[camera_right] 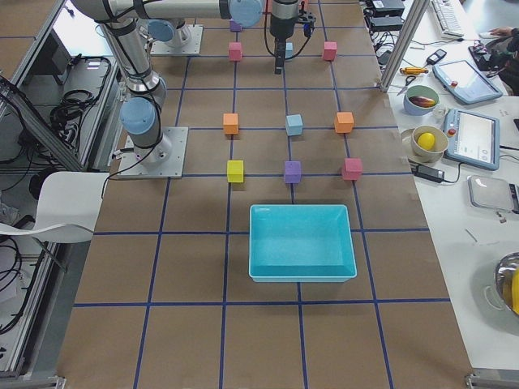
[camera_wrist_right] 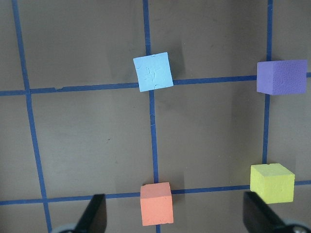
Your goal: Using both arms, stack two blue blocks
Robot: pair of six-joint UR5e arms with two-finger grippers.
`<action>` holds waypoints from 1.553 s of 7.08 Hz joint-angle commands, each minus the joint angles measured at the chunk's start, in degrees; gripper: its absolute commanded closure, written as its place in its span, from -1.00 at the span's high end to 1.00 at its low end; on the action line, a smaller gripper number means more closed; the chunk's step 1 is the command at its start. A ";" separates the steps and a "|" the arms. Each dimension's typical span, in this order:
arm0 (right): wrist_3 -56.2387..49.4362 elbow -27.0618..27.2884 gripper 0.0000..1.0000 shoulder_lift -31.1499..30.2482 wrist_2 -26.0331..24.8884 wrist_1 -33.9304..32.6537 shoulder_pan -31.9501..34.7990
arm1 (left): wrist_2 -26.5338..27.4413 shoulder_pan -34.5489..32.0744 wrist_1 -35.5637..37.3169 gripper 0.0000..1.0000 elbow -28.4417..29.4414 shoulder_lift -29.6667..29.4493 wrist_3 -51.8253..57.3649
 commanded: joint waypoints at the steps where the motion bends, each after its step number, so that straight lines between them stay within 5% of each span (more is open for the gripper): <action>1: 0.45 1.47 1.00 2.55 -0.23 -0.29 -0.01 | -0.02 0.00 0.00 1.00 0.00 0.00 0.00; 2: 0.20 1.65 1.00 4.92 0.03 -0.64 -0.10 | -0.02 0.00 0.00 1.00 0.00 0.00 0.00; 4: -0.68 1.74 1.00 11.85 -0.75 -13.66 -0.19 | -0.02 0.00 0.00 1.00 0.00 0.00 0.00; 7: -7.97 1.83 1.00 21.00 -0.32 -24.09 -0.19 | -0.02 0.00 0.00 1.00 -0.09 0.00 0.00; 11: -7.89 10.77 1.00 22.52 -0.05 -32.78 -0.19 | -0.02 0.00 0.00 1.00 -0.09 0.00 0.00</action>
